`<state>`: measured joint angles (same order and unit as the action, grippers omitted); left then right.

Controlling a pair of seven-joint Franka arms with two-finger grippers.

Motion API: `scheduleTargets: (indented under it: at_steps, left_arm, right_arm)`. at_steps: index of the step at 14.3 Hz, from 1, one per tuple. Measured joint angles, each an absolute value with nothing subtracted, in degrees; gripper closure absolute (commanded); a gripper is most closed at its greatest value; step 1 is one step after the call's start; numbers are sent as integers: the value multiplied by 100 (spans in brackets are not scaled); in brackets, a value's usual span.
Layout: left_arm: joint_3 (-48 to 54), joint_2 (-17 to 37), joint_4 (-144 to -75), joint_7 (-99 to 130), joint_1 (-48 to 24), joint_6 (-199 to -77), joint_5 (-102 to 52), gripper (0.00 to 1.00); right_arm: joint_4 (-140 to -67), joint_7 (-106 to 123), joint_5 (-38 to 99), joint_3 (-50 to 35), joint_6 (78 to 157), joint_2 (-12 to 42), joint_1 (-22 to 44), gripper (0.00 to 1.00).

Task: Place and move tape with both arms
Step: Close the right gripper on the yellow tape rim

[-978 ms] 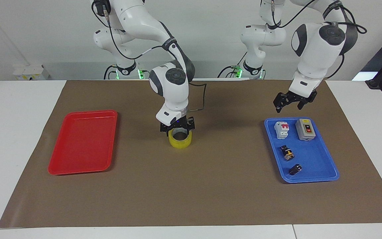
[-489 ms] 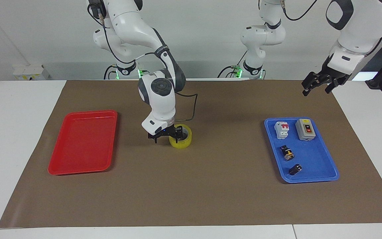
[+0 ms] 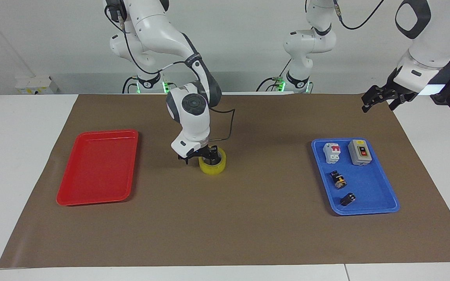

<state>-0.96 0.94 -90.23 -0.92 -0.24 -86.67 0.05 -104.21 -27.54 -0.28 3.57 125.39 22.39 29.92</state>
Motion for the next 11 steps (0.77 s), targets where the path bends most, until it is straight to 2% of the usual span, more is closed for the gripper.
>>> scheduleTargets:
  at_steps: [3, 6, 8, 9, 11]
  left_arm:
    - [-85, -6, -9209, -112, -25, -8668, 4, 0]
    - [-64, -67, -9256, -117, -30, -8681, 3, 0]
    - [-56, -88, -9258, -124, -33, -8691, 3, 0]
    - [-53, -92, -9259, -127, -33, -8691, 2, 0]
    - [-50, -95, -9260, -151, -34, -8691, 2, 0]
  right_arm:
    - [-10437, -2752, -28, 356, 12553, 2237, 2992, 14]
    - [-10523, -2714, -28, 347, 12553, 2220, 2994, 52]
    - [-10560, -2663, -26, 327, 12554, 2218, 2995, 80]
    - [-10563, -2660, -21, 313, 12555, 2216, 2996, 97]
    - [-10563, -2655, -3, 298, 12557, 2205, 3006, 100]
